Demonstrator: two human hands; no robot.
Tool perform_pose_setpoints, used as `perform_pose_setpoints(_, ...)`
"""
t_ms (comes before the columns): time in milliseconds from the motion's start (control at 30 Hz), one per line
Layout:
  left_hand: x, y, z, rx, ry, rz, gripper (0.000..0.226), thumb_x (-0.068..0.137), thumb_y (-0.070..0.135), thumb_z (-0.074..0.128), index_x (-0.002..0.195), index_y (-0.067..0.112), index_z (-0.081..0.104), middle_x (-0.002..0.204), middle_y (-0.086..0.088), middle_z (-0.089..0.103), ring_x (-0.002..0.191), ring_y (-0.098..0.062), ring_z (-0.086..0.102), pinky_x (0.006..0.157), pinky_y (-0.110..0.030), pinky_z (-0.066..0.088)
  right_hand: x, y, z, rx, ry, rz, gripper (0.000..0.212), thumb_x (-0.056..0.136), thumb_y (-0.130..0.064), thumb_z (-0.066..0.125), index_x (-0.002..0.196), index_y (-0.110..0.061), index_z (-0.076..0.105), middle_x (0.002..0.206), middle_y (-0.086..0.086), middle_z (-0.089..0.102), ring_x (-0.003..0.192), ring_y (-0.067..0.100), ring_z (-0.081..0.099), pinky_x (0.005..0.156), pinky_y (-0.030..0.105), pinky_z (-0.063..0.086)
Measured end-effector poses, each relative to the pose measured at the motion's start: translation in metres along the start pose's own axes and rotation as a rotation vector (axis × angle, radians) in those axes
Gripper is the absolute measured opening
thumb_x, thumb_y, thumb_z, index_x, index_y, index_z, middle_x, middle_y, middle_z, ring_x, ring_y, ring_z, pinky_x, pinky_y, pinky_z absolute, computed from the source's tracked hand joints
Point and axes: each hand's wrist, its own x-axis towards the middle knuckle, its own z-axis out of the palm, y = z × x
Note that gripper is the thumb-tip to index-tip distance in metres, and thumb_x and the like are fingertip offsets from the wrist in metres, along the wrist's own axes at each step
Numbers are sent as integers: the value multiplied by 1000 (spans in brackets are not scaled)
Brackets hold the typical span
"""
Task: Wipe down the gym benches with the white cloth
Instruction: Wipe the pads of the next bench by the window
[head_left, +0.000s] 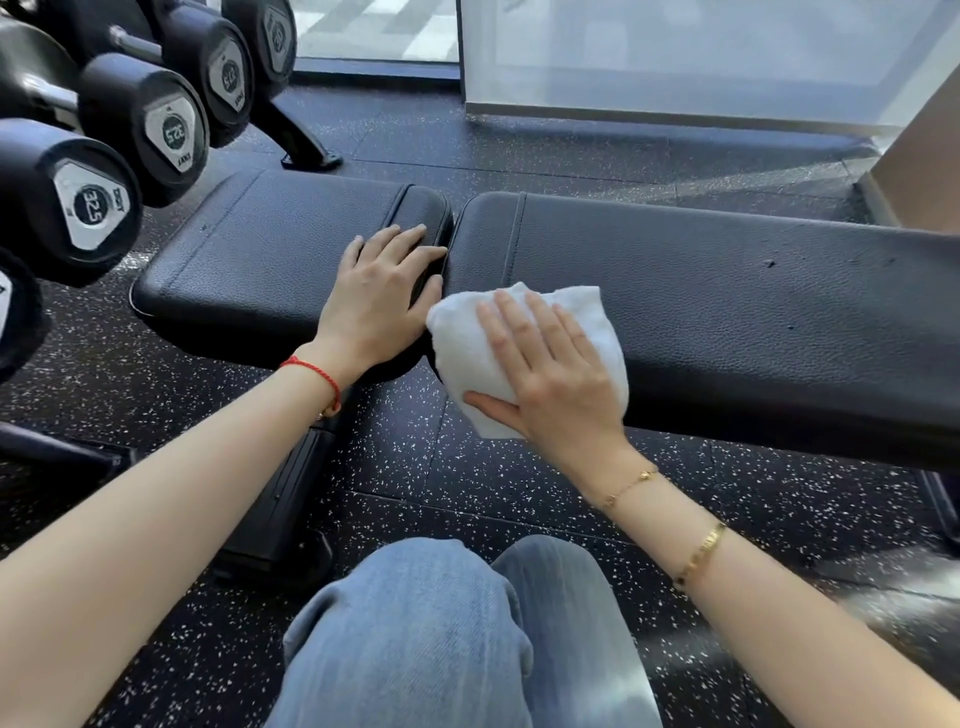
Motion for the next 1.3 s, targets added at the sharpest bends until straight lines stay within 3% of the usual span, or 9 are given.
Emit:
perform_pose_setpoints(200,0,0,1,24,6,1,41,98,37,44,137,27,53,153,0,42,145,-23,30,121,-48,16,-53,61,-6,-67,54,-52,71,96,-61,53,146,-10,48,146,10,53,130,31,54,107,45,46)
perform_pose_setpoints(433,0,2,0,-2,4,-2,41,98,33,47,137,24,53,153,-3,41,146,-25,30,121,-48,15,-4,1,5,-60,-32,6,71,96,-66,44,139,-11,56,140,9,58,126,31,58,103,43,49)
perform_pose_setpoints(600,0,4,-3,-4,-17,-16,41,98,32,48,138,25,52,154,-2,41,146,-24,29,122,-48,15,-41,50,-13,3,-89,53,73,96,-65,47,142,-9,52,144,10,55,129,31,56,107,45,46)
perform_pose_setpoints(800,4,33,-1,-106,10,36,39,98,26,46,136,19,55,145,-1,50,139,-19,40,118,-49,25,-34,112,-28,156,-300,381,70,99,-60,37,139,-5,54,144,14,54,135,30,47,116,38,28)
perform_pose_setpoints(933,18,69,7,-171,-39,43,44,98,21,46,140,10,51,148,-9,47,140,-24,39,119,-43,26,26,84,-7,187,-596,338,68,103,-53,24,156,-10,24,163,12,23,150,28,18,123,40,9)
perform_pose_setpoints(1000,25,79,9,-179,-48,26,45,97,19,46,142,10,49,150,-10,45,142,-24,37,119,-41,24,20,80,-13,230,-626,264,68,103,-54,20,158,-14,17,165,7,16,153,24,10,124,40,7)
perform_pose_setpoints(1067,30,84,12,-156,-46,32,46,97,19,45,142,11,48,151,-9,44,142,-23,36,119,-42,24,-1,94,-30,313,-566,259,65,104,-52,23,157,-14,24,164,6,22,153,21,13,125,36,6)
perform_pose_setpoints(1167,32,89,17,-124,-50,37,46,98,23,46,142,11,48,150,-11,43,142,-26,35,119,-43,24,-27,140,-36,296,-517,374,65,103,-48,22,151,-6,36,157,14,35,148,28,27,124,37,10)
perform_pose_setpoints(1300,31,94,23,-95,-1,11,44,95,23,47,138,11,50,147,-10,46,140,-26,37,118,-45,25,-10,193,-3,168,-686,568,73,99,-56,22,156,-11,22,164,8,20,151,25,13,124,39,5)
